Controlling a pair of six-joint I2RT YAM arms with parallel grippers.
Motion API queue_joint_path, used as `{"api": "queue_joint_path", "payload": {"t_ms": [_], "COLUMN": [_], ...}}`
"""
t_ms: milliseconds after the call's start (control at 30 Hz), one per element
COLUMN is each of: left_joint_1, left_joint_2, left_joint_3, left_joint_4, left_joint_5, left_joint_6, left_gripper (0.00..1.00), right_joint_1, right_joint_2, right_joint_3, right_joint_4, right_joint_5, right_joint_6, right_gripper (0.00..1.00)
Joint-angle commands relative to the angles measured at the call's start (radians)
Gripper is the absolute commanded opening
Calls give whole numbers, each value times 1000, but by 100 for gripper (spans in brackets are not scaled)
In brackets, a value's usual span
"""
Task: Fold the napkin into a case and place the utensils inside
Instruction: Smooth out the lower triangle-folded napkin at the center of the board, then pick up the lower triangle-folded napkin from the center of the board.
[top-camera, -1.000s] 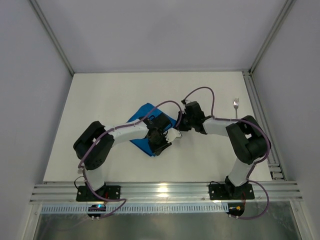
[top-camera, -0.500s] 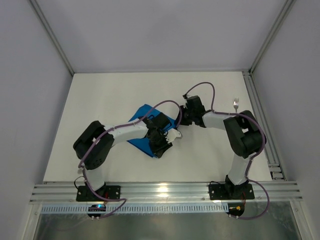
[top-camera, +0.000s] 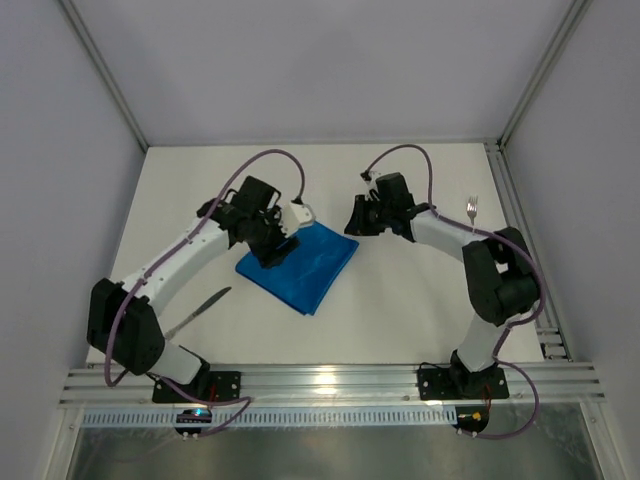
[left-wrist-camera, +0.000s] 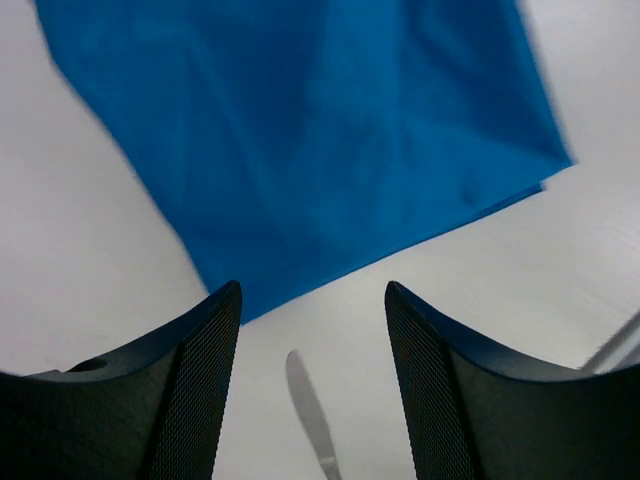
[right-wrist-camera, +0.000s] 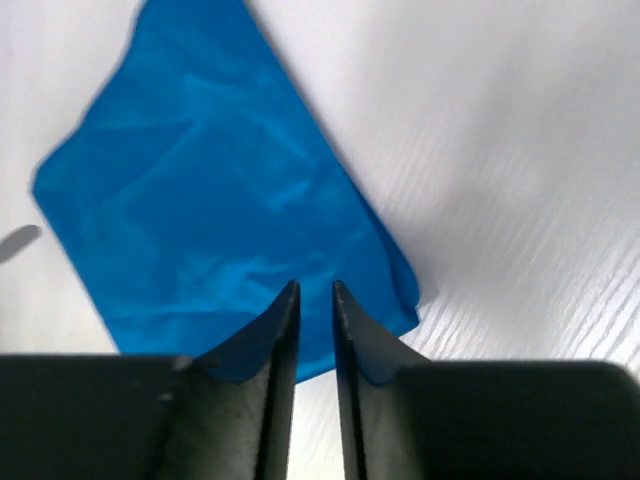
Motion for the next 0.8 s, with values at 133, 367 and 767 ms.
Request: {"api": "queue_joint_path", "payload": {"t_ms": [133, 367, 767], "left_joint_1": [408, 467, 463], "left_joint_2": [191, 312, 367], "left_joint_3": [34, 23, -107], "left_joint_4": [-1, 106, 119], "left_joint_5": [6, 87, 141], "left_joint_6": [-61, -159, -162], "left_gripper": [62, 58, 34], "right_joint_1": [48, 47, 5], "right_joint_2": [-284, -203, 62], "right_joint_3": [-133, -200, -85], "right_joint_4": [-57, 37, 120], "right_joint_5": [59, 53, 35], "right_joint_6": [94, 206, 249], "right_gripper": [42, 54, 22]}}
